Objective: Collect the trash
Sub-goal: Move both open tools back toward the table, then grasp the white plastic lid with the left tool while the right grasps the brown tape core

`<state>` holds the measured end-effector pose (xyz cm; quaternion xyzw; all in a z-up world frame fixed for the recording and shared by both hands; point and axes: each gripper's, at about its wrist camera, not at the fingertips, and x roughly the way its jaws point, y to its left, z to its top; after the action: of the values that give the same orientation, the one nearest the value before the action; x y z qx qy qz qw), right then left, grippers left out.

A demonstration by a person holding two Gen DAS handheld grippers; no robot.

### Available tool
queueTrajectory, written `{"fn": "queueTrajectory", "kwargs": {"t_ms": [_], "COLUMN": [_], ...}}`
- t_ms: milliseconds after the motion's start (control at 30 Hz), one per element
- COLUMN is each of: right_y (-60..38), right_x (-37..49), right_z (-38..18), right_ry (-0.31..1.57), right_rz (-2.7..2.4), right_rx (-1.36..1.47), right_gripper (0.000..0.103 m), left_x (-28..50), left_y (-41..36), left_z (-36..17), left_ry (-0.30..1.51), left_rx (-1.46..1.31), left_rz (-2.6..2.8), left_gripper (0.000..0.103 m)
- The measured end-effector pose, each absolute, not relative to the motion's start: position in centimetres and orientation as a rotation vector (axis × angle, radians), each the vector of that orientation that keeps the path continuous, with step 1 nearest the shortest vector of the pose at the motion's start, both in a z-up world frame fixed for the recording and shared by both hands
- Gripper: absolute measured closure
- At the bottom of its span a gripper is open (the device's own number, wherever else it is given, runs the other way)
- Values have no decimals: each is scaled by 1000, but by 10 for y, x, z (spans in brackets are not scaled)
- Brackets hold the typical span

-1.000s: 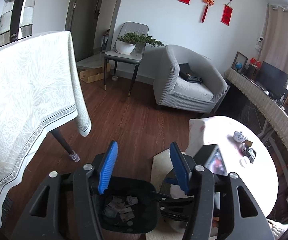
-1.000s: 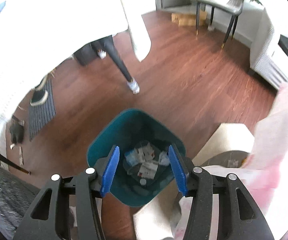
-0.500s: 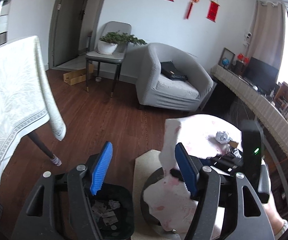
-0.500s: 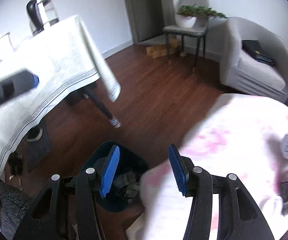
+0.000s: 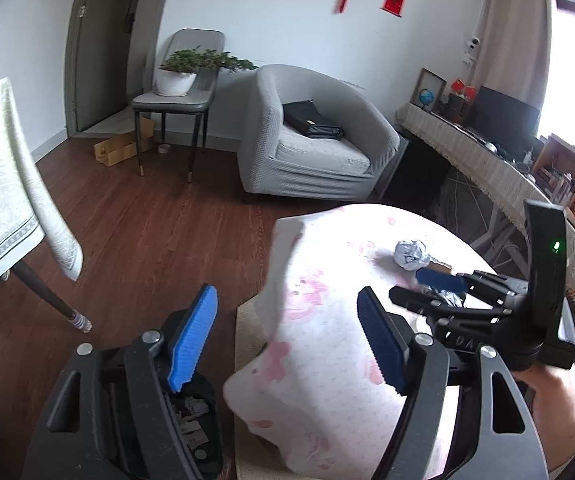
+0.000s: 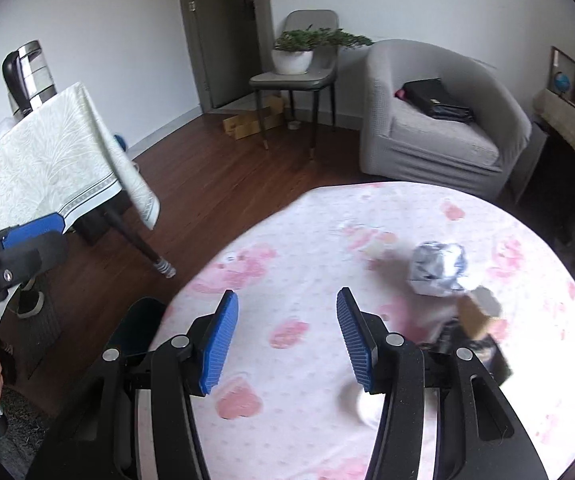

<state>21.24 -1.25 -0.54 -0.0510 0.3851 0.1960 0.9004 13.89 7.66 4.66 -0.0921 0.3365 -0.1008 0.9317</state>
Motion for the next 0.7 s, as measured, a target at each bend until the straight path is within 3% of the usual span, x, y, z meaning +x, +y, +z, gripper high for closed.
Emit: {"fn": "queueTrajectory", "kwargs": {"t_ms": [533, 700], "right_y": [-92, -112], "right_x": [209, 208], "right_z": [1, -2], "right_ry": [764, 764], "right_rz": [294, 248], "right_rx": [-49, -27], "right_gripper": [46, 41], "left_x": [161, 166], "left_y": [-19, -48], "left_z": [20, 8], "left_ry": [742, 766], "left_rx": [-22, 33], "left_rz": [-338, -396], "left_gripper": [28, 34]}}
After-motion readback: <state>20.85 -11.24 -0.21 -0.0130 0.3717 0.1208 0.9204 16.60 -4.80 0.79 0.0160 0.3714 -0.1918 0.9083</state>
